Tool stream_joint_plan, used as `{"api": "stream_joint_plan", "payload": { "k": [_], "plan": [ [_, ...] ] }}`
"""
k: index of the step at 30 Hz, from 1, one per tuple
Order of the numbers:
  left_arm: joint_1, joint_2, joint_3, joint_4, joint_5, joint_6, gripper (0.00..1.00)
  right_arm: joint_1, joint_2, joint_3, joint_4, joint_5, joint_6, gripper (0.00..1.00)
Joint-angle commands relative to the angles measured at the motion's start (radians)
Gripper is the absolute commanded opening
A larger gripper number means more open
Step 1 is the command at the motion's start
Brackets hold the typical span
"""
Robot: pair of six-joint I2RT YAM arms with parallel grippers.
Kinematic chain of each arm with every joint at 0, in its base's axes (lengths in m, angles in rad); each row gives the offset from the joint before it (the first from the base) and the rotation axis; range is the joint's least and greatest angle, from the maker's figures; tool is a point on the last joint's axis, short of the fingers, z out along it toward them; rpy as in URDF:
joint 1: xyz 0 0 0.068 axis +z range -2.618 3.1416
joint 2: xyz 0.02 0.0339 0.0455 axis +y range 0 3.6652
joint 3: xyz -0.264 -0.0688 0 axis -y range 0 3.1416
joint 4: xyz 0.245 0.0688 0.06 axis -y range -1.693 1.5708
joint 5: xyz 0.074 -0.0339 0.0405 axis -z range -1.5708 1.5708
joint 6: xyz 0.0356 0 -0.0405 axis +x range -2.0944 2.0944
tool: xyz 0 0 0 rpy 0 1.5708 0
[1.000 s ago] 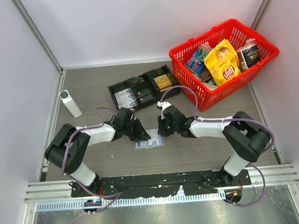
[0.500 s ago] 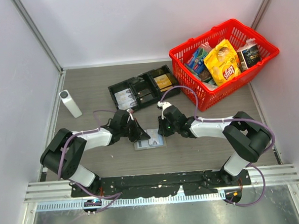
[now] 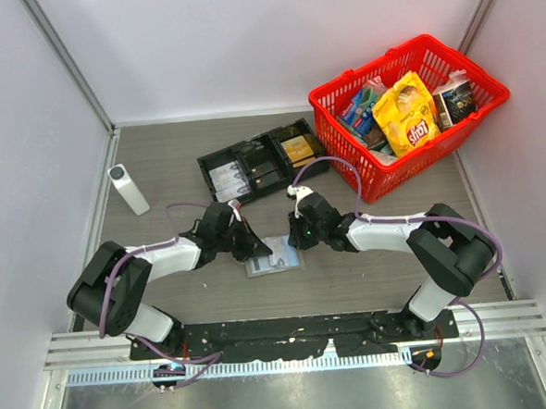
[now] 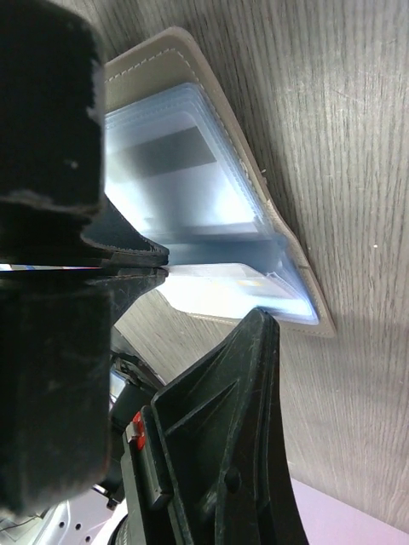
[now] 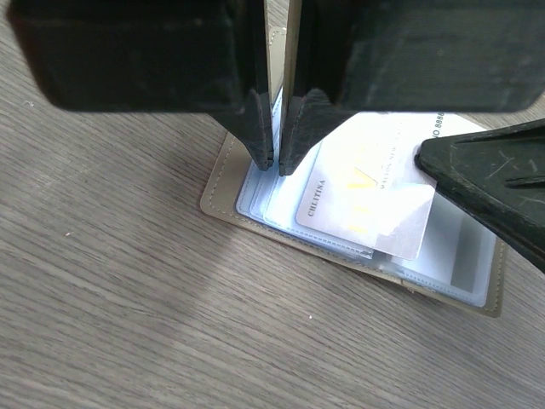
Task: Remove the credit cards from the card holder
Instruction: Remove the credit card from the card holder.
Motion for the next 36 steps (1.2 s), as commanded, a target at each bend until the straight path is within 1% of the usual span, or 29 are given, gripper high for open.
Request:
{"api": "stream_joint_plan", "payload": {
  "k": [1, 4, 12, 18, 20, 21, 23, 24, 26, 27, 28, 29, 30, 31, 35, 36],
  "plan": [
    [0.015, -0.050, -0.008, -0.031, 0.000, 0.001, 0.00, -0.004, -0.009, -0.018, -0.029, 0.007, -0.005, 0.12],
    [0.018, -0.077, -0.009, -0.071, -0.013, 0.011, 0.00, -0.005, -0.012, -0.018, -0.029, 0.007, -0.005, 0.12],
    [0.023, -0.212, -0.012, -0.255, -0.088, 0.059, 0.00, -0.007, -0.048, 0.007, -0.049, 0.012, 0.003, 0.14],
    [0.021, -0.298, -0.040, -0.287, -0.105, 0.054, 0.00, -0.005, -0.082, 0.053, -0.075, 0.016, 0.015, 0.19],
    [0.021, -0.320, -0.047, -0.292, -0.103, 0.053, 0.00, -0.007, -0.097, 0.073, -0.111, 0.022, 0.020, 0.23],
    [0.023, -0.334, -0.054, -0.296, -0.106, 0.053, 0.00, -0.007, -0.104, 0.077, -0.115, 0.022, 0.023, 0.28],
    [0.023, -0.363, -0.058, -0.310, -0.112, 0.053, 0.00, -0.007, -0.127, 0.090, -0.123, 0.024, 0.029, 0.33],
    [0.021, -0.376, -0.061, -0.316, -0.115, 0.054, 0.00, -0.007, -0.142, 0.097, -0.123, 0.027, 0.030, 0.34],
    [0.023, -0.415, -0.070, -0.316, -0.118, 0.054, 0.00, -0.007, -0.166, 0.113, -0.137, 0.026, 0.041, 0.41],
    [0.023, -0.433, -0.075, -0.313, -0.124, 0.050, 0.00, -0.007, -0.174, 0.119, -0.140, 0.026, 0.046, 0.46],
    [0.021, -0.453, -0.080, -0.304, -0.132, 0.045, 0.00, -0.008, -0.189, 0.120, -0.144, 0.019, 0.049, 0.48],
    [0.021, -0.472, -0.083, -0.289, -0.135, 0.039, 0.00, -0.008, -0.202, 0.125, -0.144, 0.013, 0.058, 0.53],
    [0.021, -0.493, -0.087, -0.269, -0.137, 0.030, 0.00, -0.007, -0.219, 0.125, -0.143, 0.010, 0.062, 0.54],
    [0.023, -0.511, -0.090, -0.246, -0.143, 0.018, 0.00, -0.007, -0.228, 0.126, -0.138, -0.003, 0.076, 0.58],
    [0.023, -0.591, -0.091, -0.152, -0.184, -0.031, 0.00, -0.007, -0.285, 0.108, -0.086, -0.072, 0.136, 0.67],
    [0.021, -0.610, -0.087, -0.149, -0.200, -0.038, 0.00, -0.007, -0.294, 0.103, -0.042, -0.083, 0.150, 0.68]
  ]
}}
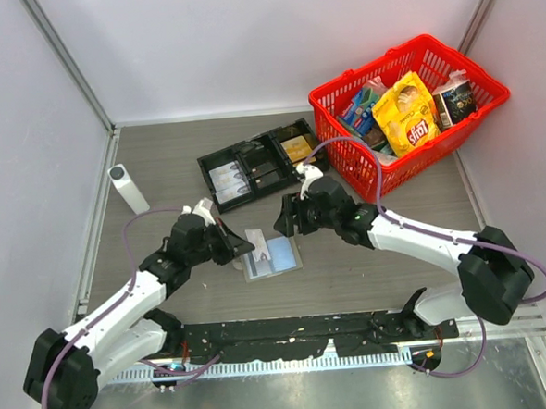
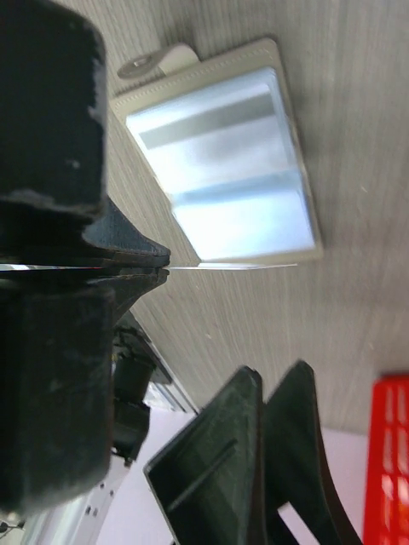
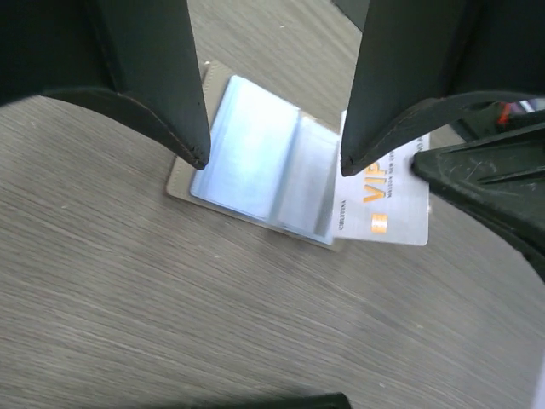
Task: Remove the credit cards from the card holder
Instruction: Remove the credit card from the card holder.
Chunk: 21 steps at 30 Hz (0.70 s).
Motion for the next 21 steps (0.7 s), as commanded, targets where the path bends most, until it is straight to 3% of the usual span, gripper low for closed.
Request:
{"api": "stream_joint_plan", "payload": {
  "k": [1, 13, 21],
  "plan": [
    [0.004, -0.083, 0.010, 0.161, -0.073, -0.051, 0.00, -0.003, -0.079, 0.000, 0.112, -0.088, 0.093, 0.70],
    [0.003, -0.171, 0.014, 0.464, -0.142, -0.160, 0.00, -0.114, -0.161, -0.138, 0.545, -0.323, 0.383, 0.75],
    [0.003, -0.145, 0.016, 0.593, -0.142, -0.199, 0.00, -0.128, -0.095, -0.146, 0.775, -0.411, 0.510, 0.66]
  ]
}}
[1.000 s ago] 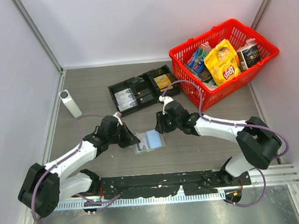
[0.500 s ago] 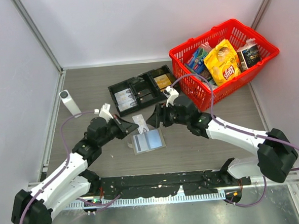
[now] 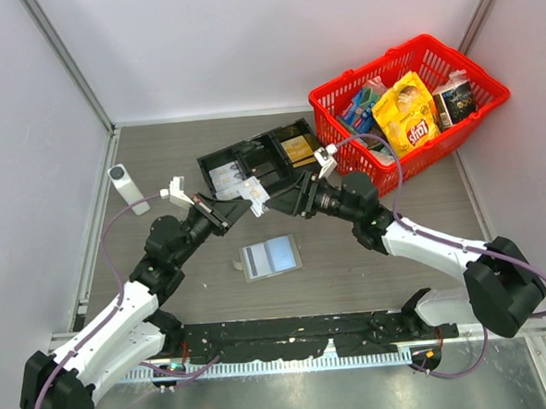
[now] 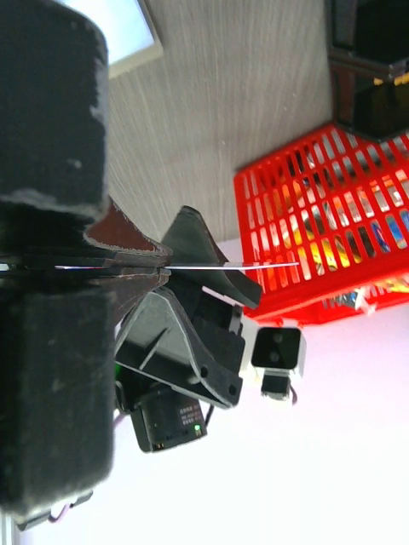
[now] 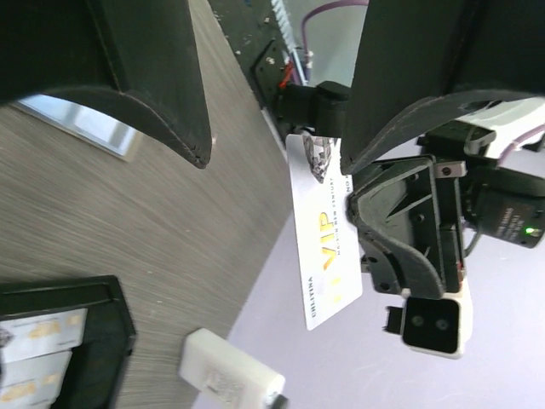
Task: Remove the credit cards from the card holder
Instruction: Remove the credit card from the card holder.
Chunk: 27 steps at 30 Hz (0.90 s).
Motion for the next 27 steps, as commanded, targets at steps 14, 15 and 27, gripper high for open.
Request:
{"api": "stream_joint_plan", "payload": {
  "k": [14, 15, 27],
  "plan": [
    [0.001, 0.030, 0.056, 0.094, 0.014, 0.042, 0.02, -0.020, 0.056, 0.047, 0.255, -0.115, 0.119, 0.11],
    [0.004, 0.022, 0.076, 0.037, 0.016, 0.074, 0.06, -0.023, 0.051, 0.049, 0.242, -0.116, 0.109, 0.05],
    [0.085, 0.016, 0.428, -0.682, 0.072, 0.619, 0.83, -0.060, 0.000, 0.208, -0.237, -0.197, -0.256, 0.01]
  ]
}}
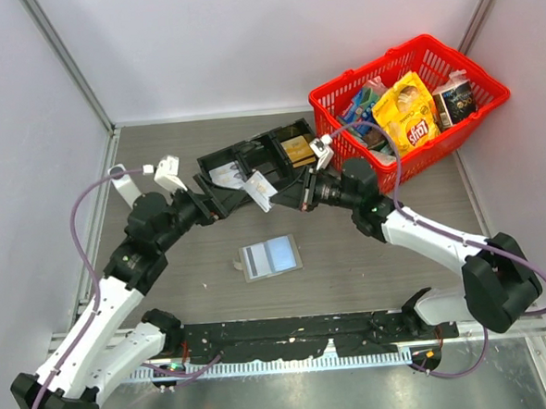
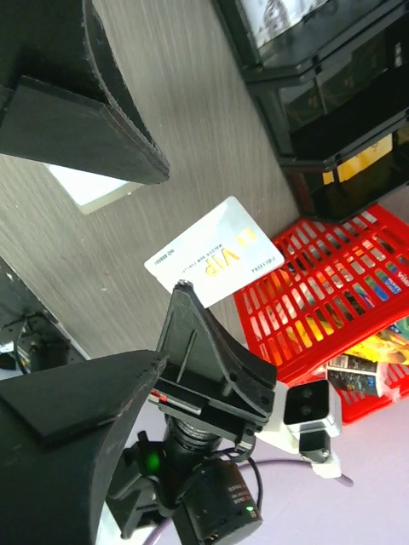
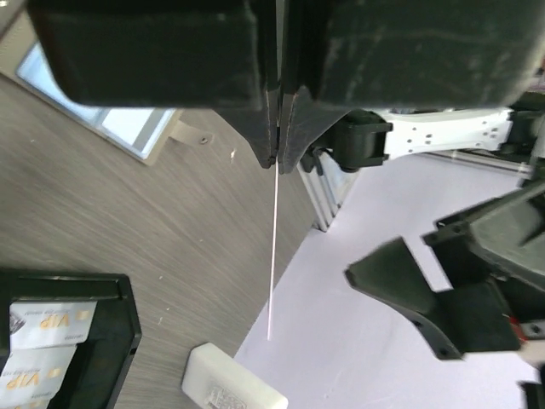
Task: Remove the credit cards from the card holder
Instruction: Remove the credit card from the card holder.
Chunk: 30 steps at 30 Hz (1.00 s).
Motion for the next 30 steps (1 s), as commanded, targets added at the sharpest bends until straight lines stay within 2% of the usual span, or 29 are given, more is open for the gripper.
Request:
{"api": "stream_joint_plan", "payload": {
  "k": [1, 7, 12, 16, 19, 21, 30],
  "plan": [
    [0.040, 0.064, 0.178, -0.288, 0.110, 0.316, 0.84, -0.007, -0.051, 0.141, -0.283, -0.093, -0.274, 0.01],
    [0.045, 0.187, 0.391, -0.448, 0.314, 0.587, 0.88, -0.007, -0.095, 0.247, -0.544, -0.185, -0.517, 0.01],
    [0.046, 0.277, 0.549, -0.555, 0.500, 0.764, 0.86, -0.007, -0.129, 0.287, -0.620, -0.271, -0.615, 0.02],
    [0.045, 0.340, 0.615, -0.578, 0.618, 0.813, 0.85, -0.008, -0.158, 0.310, -0.654, -0.329, -0.649, 0.03],
    [0.045, 0.389, 0.646, -0.577, 0.706, 0.812, 0.79, -0.005, -0.166, 0.329, -0.680, -0.338, -0.682, 0.03],
    [0.045, 0.420, 0.652, -0.575, 0.753, 0.806, 0.72, -0.007, -0.166, 0.342, -0.700, -0.355, -0.695, 0.03],
    [0.046, 0.495, 0.669, -0.583, 0.870, 0.818, 0.47, -0.005, -0.163, 0.365, -0.715, -0.369, -0.719, 0.04]
  ]
}}
